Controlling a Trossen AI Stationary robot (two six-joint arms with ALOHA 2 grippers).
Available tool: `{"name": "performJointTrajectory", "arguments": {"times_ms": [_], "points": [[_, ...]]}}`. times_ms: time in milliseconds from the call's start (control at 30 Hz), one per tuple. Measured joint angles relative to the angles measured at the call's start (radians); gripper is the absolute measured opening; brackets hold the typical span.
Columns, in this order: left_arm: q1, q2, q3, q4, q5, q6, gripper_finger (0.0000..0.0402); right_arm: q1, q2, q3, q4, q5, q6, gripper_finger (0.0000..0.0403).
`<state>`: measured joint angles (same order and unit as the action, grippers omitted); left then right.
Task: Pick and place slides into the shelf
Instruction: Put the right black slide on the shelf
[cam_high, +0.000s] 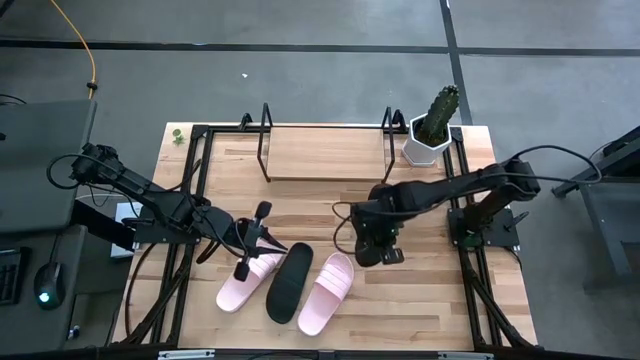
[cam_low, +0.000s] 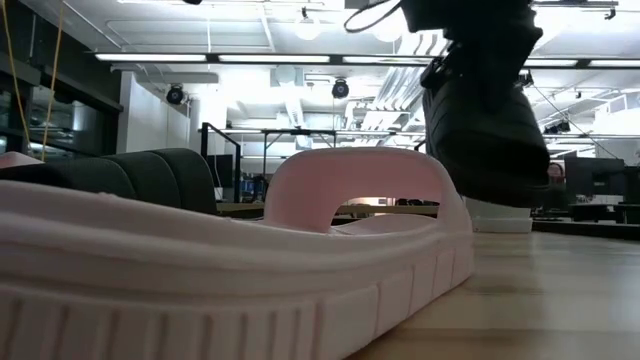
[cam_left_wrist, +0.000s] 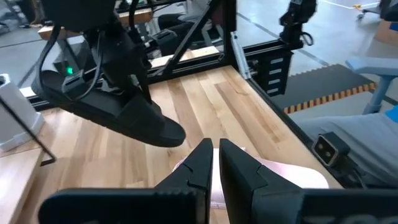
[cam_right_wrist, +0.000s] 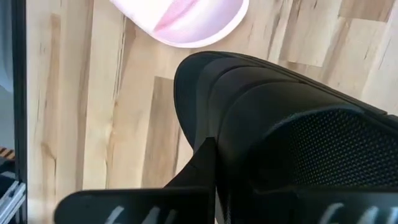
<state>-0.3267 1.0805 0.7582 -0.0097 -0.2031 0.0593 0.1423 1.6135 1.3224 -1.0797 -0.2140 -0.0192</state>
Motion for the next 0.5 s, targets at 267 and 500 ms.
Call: {"name": "performJointTrajectory", "arguments": {"times_ms": [267, 500], "points": [[0.000, 0.000, 0.000, 0.000, -0.044, 0.006, 0.0019, -0.120, 0.000, 0.000, -0.068, -0.022, -0.093, 0.0000], [0.000, 0.000, 0.000, 0.000, -0.044, 0.023, 0.0019, -0.225, 0.000, 0.000, -0.092, -0.027, -0.186, 0.0000]]}}
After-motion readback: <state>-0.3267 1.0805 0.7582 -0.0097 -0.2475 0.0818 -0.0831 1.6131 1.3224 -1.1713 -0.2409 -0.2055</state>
